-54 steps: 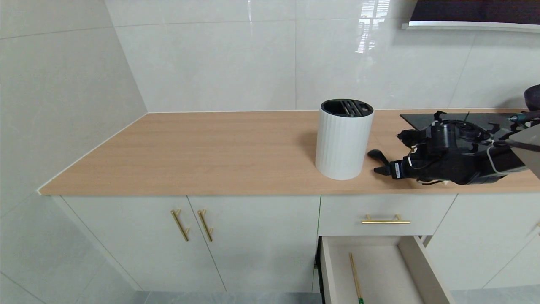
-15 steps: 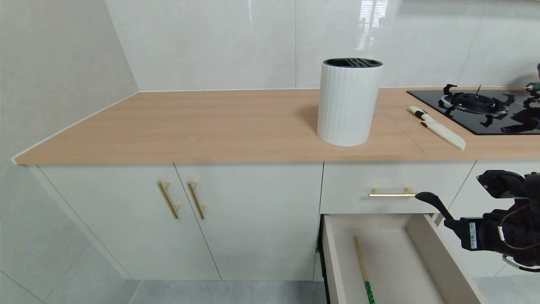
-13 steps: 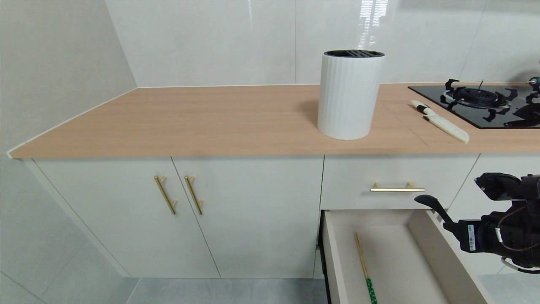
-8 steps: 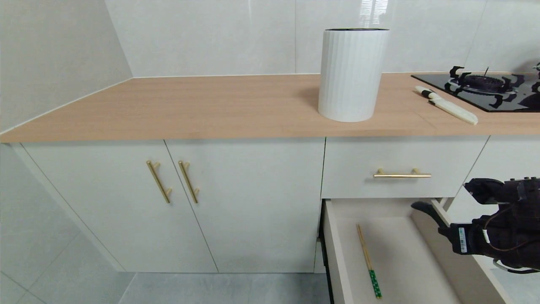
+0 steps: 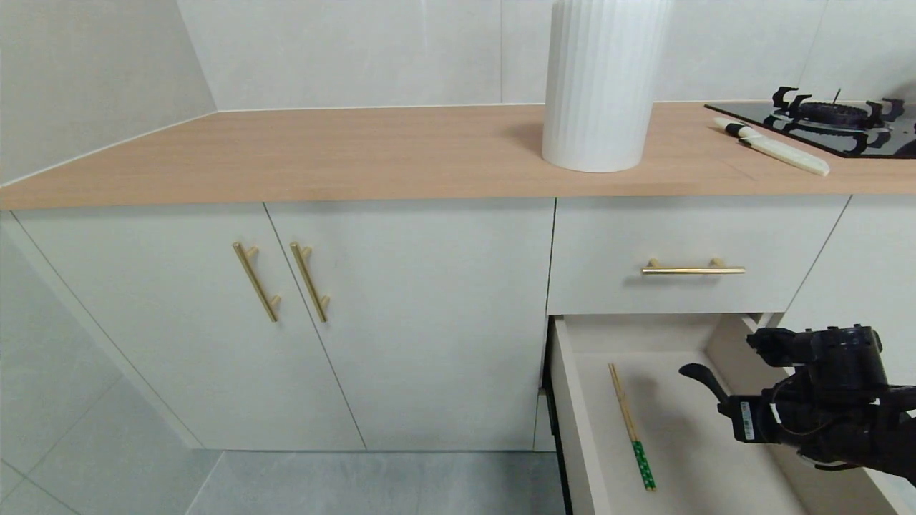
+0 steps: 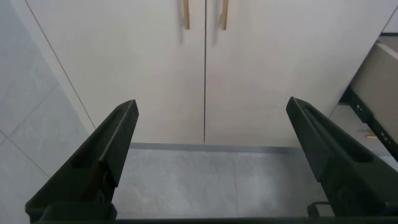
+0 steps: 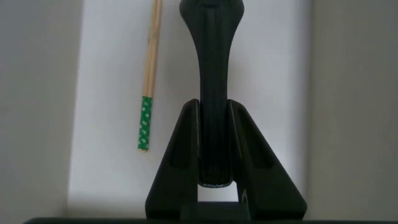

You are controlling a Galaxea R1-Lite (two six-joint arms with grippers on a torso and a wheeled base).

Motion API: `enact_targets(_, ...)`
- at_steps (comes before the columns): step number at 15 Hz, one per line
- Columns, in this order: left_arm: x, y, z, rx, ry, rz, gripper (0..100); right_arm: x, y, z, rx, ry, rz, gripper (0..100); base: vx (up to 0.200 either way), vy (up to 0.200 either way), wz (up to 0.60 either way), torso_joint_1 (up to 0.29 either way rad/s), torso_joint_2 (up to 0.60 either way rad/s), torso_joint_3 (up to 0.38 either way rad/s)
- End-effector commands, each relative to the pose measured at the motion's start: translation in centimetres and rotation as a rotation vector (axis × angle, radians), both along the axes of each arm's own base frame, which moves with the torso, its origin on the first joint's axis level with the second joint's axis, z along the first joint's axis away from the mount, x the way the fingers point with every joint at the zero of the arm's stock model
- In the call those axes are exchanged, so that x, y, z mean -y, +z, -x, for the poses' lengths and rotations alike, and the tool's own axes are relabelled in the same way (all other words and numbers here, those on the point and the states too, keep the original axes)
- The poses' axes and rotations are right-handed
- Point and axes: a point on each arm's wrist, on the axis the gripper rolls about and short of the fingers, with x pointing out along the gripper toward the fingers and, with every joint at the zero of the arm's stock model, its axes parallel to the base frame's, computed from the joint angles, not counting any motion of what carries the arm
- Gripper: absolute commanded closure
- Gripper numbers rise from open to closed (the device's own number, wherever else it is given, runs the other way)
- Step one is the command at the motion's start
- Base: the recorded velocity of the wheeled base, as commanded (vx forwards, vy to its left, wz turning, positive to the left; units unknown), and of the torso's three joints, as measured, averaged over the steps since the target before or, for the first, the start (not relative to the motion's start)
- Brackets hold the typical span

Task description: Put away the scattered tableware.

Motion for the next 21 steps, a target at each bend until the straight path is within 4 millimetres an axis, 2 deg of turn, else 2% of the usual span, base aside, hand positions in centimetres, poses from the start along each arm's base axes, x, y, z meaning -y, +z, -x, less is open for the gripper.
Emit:
enact_targets(1, 0.0, 0.0, 0.0, 0.000, 0.001, 0.000, 0, -0.1, -1.8, -0.5, -0.057, -0.001, 0.007, 100, 0.000, 0.000, 0.00, 0.000, 0.00, 0.000)
enact_targets(5, 0.0, 0.0, 0.0, 0.000, 0.001, 0.000, 0, -0.4, -4.8, -2.0, -0.148, -0.034, -0.002, 100, 0.000, 0.000, 0.00, 0.000, 0.00, 0.000)
enact_targets(9, 0.0, 0.0, 0.0, 0.000, 0.001, 0.000, 0, -0.2, -9.0, -3.5, -0.190, -0.116, 0.025, 100, 0.000, 0.000, 0.00, 0.000, 0.00, 0.000)
enact_targets(12, 0.0, 0.0, 0.0, 0.000, 0.001, 0.000, 0, -0.2, -9.9, -3.7, -0.177, -0.128, 0.038, 100, 0.000, 0.000, 0.00, 0.000, 0.00, 0.000)
enact_targets(17, 0.0, 0.0, 0.0, 0.000, 0.001, 0.000, 0, 0.5, -9.9, -4.0, -0.161, -0.151, 0.033, 100, 0.000, 0.000, 0.00, 0.000, 0.00, 0.000)
enact_targets(18, 0.0, 0.0, 0.0, 0.000, 0.001, 0.000, 0, 0.5, -9.7, -4.0, -0.156, -0.150, 0.034, 0, 0.000, 0.000, 0.00, 0.000, 0.00, 0.000)
enact_targets(21, 0.0, 0.0, 0.0, 0.000, 0.001, 0.000, 0, 0.5, -8.7, -3.9, -0.123, -0.151, 0.025, 0, 0.000, 0.000, 0.00, 0.000, 0.00, 0.000)
